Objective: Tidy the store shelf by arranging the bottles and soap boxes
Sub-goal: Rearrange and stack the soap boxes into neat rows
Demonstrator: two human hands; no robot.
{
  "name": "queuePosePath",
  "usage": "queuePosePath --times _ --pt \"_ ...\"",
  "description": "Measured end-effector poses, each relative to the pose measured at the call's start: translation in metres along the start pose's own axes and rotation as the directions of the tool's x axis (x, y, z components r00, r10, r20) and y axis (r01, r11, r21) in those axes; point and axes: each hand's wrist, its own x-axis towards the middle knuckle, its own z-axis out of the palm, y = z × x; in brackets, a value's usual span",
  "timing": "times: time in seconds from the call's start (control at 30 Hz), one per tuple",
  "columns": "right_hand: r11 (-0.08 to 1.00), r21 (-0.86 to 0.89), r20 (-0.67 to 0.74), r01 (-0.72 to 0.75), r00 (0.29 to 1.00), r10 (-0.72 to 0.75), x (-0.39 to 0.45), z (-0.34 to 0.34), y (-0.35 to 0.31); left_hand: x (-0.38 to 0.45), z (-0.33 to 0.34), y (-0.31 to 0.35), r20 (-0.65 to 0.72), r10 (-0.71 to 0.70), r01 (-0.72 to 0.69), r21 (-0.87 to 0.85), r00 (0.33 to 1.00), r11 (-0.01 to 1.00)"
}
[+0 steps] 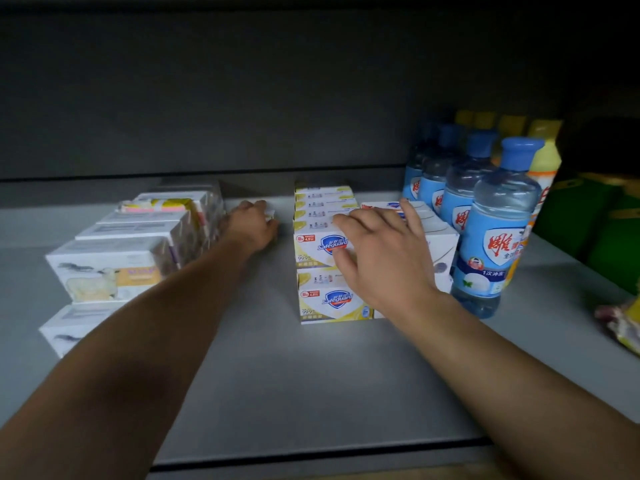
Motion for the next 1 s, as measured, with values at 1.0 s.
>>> queuePosePath --times 1.0 --pt "0.682 0.730 0.209 0.052 0.933 -0.295 -0.054 -0.050 -0.050 -0.226 -0.108 -0.002 -0.014 0.077 -0.053 -0.851 0.997 0.523"
